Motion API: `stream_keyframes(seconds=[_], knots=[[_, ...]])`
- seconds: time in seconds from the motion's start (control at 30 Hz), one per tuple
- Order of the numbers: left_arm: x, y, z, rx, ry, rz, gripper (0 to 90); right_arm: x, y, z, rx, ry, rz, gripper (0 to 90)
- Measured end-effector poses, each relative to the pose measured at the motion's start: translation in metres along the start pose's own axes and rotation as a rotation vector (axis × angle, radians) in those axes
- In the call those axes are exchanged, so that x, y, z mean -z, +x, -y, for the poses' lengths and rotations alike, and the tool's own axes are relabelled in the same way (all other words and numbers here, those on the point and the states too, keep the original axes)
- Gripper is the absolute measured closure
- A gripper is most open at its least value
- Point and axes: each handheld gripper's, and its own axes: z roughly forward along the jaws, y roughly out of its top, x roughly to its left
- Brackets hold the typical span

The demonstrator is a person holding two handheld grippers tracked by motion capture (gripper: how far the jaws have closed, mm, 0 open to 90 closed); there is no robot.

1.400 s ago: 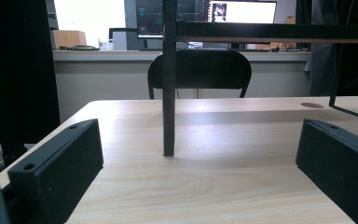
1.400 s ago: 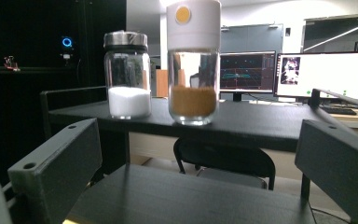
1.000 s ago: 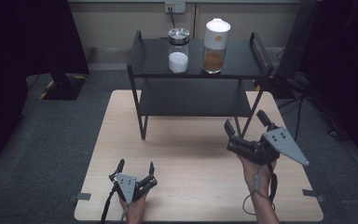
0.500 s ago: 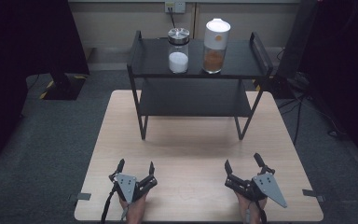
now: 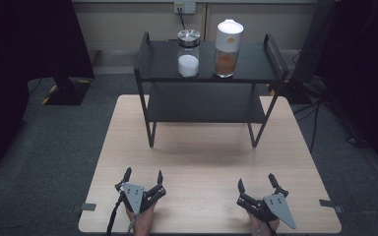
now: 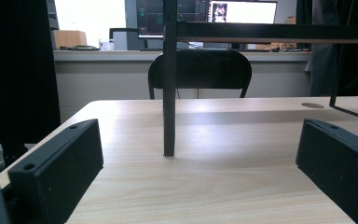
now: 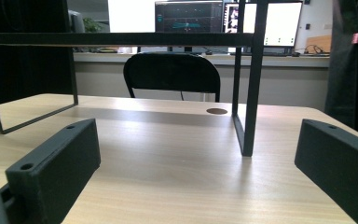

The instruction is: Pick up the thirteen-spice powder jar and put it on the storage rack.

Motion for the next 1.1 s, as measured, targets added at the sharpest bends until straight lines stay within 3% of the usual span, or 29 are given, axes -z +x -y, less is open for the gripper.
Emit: stream_keyframes(seconds=[0.47,1.1], knots=[[0.0001,-0.001,0.0,0.0,0.0,-0.006,0.0,0.0002,0.0035,-0.0001,-0.006,0.011,0.034,0.0],[0.0001,-0.001,0.0001,0.0,0.0,-0.006,0.0,0.0001,0.0035,-0.0001,-0.006,0.011,0.033,0.0]])
